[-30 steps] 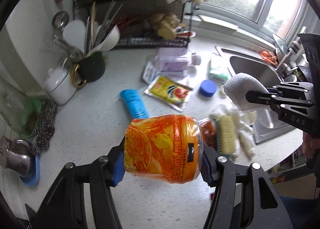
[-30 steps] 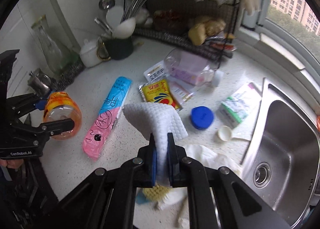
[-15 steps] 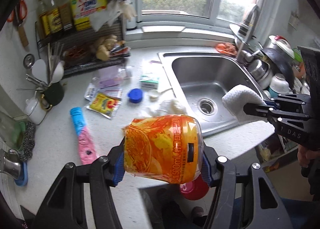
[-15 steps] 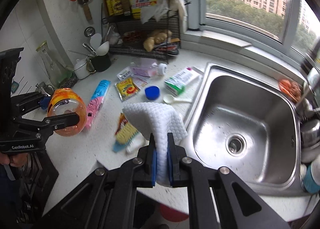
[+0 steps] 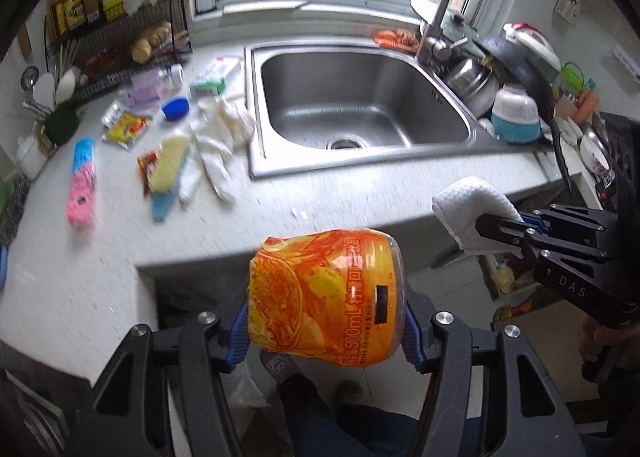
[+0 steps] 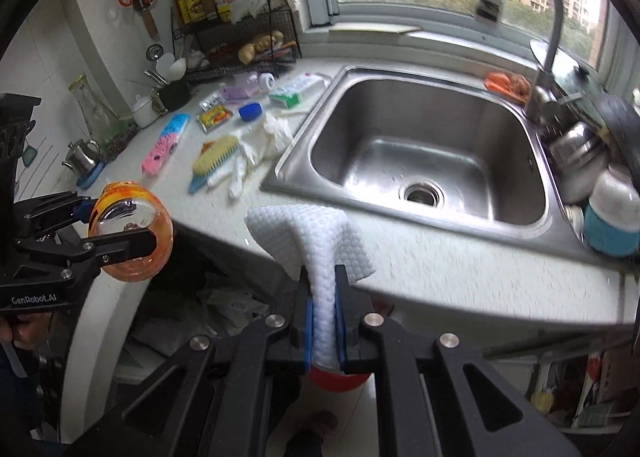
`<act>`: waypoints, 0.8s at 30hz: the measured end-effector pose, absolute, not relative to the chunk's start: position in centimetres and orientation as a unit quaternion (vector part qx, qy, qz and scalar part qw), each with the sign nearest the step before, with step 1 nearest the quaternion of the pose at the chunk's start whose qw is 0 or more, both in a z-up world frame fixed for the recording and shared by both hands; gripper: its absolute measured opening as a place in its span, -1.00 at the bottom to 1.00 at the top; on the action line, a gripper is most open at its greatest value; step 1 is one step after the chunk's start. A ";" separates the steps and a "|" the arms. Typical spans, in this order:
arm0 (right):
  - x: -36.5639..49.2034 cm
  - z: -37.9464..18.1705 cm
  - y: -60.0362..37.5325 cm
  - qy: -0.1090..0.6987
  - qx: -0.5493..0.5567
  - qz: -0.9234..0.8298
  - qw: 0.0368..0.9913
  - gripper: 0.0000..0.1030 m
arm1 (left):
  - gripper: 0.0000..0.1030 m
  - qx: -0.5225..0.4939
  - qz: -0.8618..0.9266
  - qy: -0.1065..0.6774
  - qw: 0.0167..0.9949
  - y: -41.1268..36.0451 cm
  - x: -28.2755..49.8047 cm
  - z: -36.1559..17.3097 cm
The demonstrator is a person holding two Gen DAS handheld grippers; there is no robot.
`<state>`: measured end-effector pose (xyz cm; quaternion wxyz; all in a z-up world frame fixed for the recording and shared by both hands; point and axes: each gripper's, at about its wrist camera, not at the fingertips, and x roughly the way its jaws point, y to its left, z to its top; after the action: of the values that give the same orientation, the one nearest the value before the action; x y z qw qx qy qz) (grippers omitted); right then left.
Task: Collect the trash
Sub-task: 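Carry the orange can and white wipe down toward the red bin with both tools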
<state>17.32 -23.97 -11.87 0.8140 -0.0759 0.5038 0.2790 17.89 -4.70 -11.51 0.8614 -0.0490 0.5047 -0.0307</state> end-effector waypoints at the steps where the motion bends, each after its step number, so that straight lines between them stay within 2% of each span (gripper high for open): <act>1: 17.0 -12.5 -24.6 0.509 -0.072 0.278 0.811 -0.85 | 0.12 -0.052 -0.025 0.510 0.858 -5.3 17.6 -12.5; 14: 15.5 -22.4 -26.3 0.563 -0.072 0.251 0.784 -0.85 | 0.12 -0.044 -0.050 0.569 0.819 -9.2 18.6 -25.0; 24: 16.4 -33.5 -26.3 0.603 -0.087 0.225 0.760 -0.85 | 0.12 -0.022 -0.071 0.618 0.782 -10.9 19.7 -39.7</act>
<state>16.38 -26.32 -33.52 0.7603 -0.0870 0.6029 0.2254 19.69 -10.91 -39.68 0.7823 -0.0219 0.6184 -0.0712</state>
